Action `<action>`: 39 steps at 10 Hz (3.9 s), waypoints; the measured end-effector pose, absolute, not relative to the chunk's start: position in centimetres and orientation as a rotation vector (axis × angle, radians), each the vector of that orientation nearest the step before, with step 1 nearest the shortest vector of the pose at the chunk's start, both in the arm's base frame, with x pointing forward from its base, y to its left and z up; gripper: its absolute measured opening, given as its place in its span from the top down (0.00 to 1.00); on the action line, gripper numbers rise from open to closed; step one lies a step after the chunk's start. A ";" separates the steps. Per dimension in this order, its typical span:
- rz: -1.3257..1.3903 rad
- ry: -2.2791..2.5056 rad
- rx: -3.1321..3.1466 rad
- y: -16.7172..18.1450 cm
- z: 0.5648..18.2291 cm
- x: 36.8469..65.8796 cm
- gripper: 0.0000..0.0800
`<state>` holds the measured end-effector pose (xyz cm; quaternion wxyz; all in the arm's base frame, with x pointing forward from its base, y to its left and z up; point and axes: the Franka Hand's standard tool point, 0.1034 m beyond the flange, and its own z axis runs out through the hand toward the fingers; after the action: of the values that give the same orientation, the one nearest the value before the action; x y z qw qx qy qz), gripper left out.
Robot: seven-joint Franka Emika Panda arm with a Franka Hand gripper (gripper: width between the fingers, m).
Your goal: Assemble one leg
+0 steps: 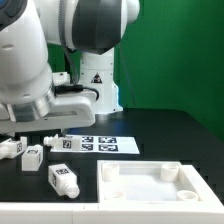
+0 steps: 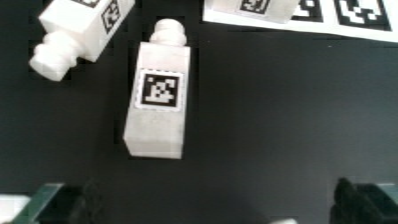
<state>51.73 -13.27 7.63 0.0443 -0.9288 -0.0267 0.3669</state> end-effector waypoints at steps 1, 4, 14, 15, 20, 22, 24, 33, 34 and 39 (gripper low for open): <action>1.122 -0.083 -2.839 -13.2 7.6 51.7 0.19; 1.182 -0.084 -2.841 -14.6 6.4 50.8 0.19; 1.335 -0.016 -2.827 -14.8 2.3 48.0 0.19; 1.329 -0.020 -2.829 -14.9 2.3 48.1 0.19; 1.405 0.020 -2.796 -14.9 1.2 46.3 0.19; 1.397 0.017 -2.799 -14.9 1.2 46.4 0.22; 1.397 0.016 -2.799 -14.9 1.2 46.4 0.48; 1.359 0.075 -2.892 -7.0 8.5 49.8 0.64; 1.342 0.074 -2.900 -7.0 8.6 50.0 0.64; 0.964 0.052 -3.067 -1.6 10.2 53.3 0.64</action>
Offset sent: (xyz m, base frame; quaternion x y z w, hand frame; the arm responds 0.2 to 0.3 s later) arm -0.0160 -0.0438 -0.0259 -0.0529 -0.0891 0.0261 0.9943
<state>53.34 -1.62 10.16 -0.0367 -0.9532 0.0161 0.2996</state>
